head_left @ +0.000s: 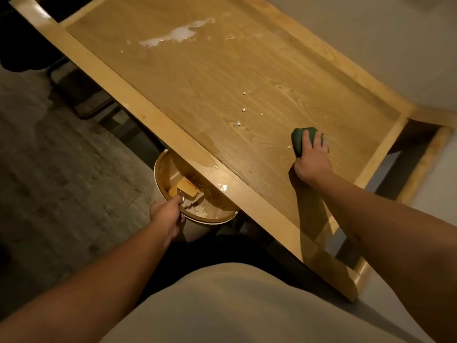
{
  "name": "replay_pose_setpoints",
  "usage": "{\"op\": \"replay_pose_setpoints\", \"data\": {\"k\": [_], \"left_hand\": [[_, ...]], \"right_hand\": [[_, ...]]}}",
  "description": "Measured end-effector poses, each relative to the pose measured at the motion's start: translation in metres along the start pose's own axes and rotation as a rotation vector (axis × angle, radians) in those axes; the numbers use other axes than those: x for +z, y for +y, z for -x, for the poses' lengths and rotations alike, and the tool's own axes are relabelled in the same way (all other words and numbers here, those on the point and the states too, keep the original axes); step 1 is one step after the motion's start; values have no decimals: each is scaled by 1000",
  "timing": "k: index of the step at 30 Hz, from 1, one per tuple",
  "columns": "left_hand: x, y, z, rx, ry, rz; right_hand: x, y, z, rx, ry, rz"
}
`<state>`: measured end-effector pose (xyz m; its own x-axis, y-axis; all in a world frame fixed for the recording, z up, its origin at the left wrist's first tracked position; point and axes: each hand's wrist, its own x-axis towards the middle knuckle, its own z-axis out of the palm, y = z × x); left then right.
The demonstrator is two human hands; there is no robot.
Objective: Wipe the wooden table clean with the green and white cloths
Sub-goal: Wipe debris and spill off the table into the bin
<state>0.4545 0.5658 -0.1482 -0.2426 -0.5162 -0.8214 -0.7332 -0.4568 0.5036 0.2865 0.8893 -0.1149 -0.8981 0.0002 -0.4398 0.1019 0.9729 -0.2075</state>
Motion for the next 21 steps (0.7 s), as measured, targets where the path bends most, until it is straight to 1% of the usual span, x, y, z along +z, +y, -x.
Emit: {"op": "replay_pose_setpoints", "data": {"k": [6, 12, 18, 21], "left_hand": [[-2, -2, -3, 0, 4, -7], [-1, 0, -2, 29, 32, 8], [-5, 9, -6, 15, -8, 61], [-5, 9, -6, 23, -8, 64]], "right_hand": [[12, -33, 13, -153, -14, 46], [29, -84, 30, -327, -6, 111], [52, -131, 57, -525, 23, 101], [64, -150, 73, -617, -4, 79]]}}
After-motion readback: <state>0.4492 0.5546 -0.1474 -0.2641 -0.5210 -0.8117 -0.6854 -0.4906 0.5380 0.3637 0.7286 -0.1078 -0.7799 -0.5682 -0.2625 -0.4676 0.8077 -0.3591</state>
